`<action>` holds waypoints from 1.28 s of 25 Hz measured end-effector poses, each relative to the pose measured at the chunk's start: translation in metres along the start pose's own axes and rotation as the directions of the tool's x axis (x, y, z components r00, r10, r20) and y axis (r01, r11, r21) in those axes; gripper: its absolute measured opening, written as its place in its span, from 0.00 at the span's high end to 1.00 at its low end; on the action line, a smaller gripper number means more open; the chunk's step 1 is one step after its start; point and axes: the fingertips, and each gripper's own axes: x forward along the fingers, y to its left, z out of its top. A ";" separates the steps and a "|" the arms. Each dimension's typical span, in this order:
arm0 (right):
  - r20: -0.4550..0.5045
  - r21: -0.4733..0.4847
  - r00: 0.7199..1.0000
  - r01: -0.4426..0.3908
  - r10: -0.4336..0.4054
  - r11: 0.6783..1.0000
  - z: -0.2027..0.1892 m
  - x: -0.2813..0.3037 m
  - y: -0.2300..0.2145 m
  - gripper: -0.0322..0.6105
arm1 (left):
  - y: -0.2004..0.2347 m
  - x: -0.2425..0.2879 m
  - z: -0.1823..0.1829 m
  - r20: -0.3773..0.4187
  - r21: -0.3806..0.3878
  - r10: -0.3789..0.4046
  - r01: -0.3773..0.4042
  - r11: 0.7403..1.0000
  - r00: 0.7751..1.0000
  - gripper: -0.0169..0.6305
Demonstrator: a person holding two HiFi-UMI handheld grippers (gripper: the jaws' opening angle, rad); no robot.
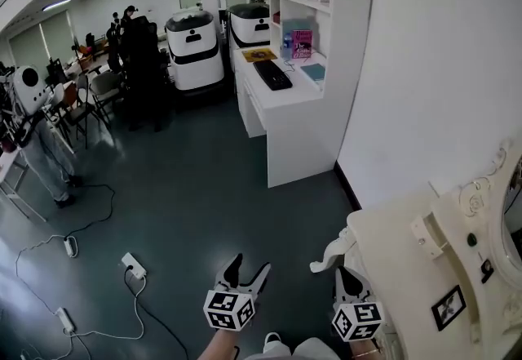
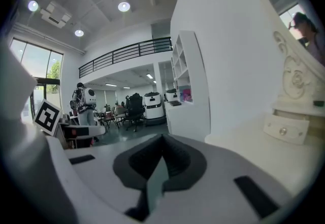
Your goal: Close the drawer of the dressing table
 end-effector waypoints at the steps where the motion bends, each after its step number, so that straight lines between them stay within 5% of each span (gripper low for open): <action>1: 0.001 0.006 1.000 0.022 -0.022 1.000 0.000 -0.001 -0.007 0.95 | -0.004 0.009 0.000 -0.009 0.005 -0.019 0.019 1.000 1.000 0.49; 10: 0.020 0.073 0.977 0.212 -0.214 0.975 0.008 -0.013 -0.100 0.95 | -0.069 0.106 0.000 -0.080 0.067 -0.190 0.196 0.978 0.978 0.49; 18: 0.031 0.120 0.922 0.381 -0.387 0.917 0.017 -0.052 -0.197 0.95 | -0.178 0.190 -0.003 -0.144 0.122 -0.363 0.380 0.917 0.921 0.45; 25: 0.032 0.162 0.837 0.536 -0.547 0.829 0.009 -0.112 -0.264 0.95 | -0.285 0.236 -0.026 -0.208 0.175 -0.503 0.538 0.824 0.839 0.45; 32: 0.008 0.235 0.694 0.698 -0.720 0.676 -0.008 -0.178 -0.296 0.95 | -0.379 0.250 -0.065 -0.336 0.231 -0.628 0.708 0.667 0.702 0.46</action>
